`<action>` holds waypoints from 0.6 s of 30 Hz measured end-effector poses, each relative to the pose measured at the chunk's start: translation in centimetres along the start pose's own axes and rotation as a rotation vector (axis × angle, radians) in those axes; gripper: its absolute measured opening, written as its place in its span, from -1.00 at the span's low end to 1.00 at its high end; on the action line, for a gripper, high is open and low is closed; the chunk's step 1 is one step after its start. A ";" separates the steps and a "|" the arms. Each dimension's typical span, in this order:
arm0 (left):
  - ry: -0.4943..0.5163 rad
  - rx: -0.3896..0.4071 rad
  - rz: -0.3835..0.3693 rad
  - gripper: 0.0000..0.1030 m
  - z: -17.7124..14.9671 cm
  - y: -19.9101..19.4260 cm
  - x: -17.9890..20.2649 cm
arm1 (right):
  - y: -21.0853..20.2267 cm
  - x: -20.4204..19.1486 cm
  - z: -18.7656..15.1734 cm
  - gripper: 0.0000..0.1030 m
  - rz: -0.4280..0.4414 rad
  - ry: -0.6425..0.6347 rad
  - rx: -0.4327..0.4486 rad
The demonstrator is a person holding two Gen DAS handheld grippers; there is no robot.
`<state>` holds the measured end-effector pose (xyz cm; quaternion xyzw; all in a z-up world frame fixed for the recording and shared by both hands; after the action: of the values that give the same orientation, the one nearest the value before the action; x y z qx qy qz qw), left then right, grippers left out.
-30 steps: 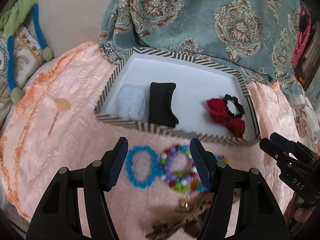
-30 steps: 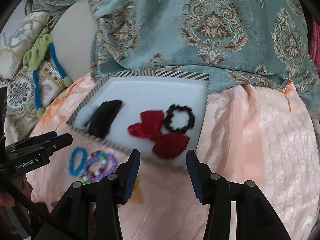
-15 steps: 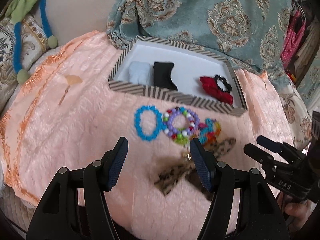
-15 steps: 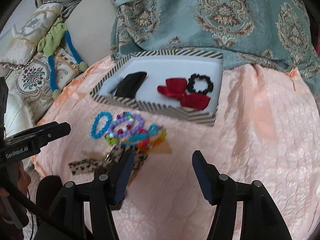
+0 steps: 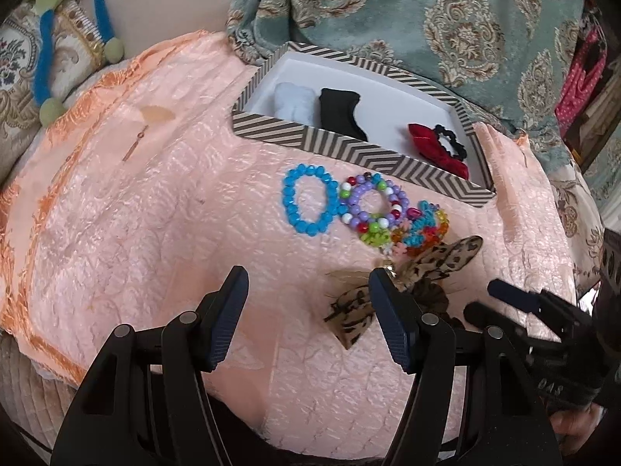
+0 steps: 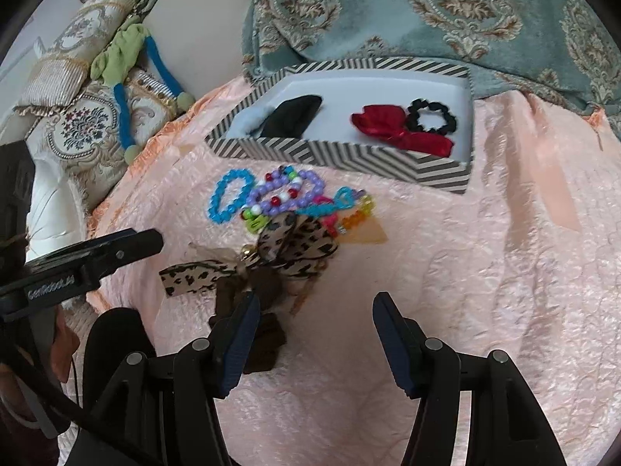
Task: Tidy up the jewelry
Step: 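Grasp the leopard-print bow with the right tool while the left tool grasps the blue bead bracelet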
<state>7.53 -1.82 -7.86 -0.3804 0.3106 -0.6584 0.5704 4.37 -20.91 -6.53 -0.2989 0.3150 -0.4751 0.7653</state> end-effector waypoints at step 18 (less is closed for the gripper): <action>-0.062 -0.018 -0.004 0.25 0.4 1.2 -1.6 | 3.5 -4.4 -0.6 0.21 0.045 -0.168 -0.083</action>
<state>8.60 -0.46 -8.83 -0.4062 0.2981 -0.6445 0.5751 4.28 -15.68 -8.67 -0.3622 0.2757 -0.4174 0.7865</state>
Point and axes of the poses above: each gripper's, at about its wrist camera, not at the fingertips, and y roughly the way its jaws point, x to its right, z to its top, the point moved 6 cm from there along y, roughly the way its jaws point, and after that the axes turned 2 degrees about z, right-handed, at the moved point
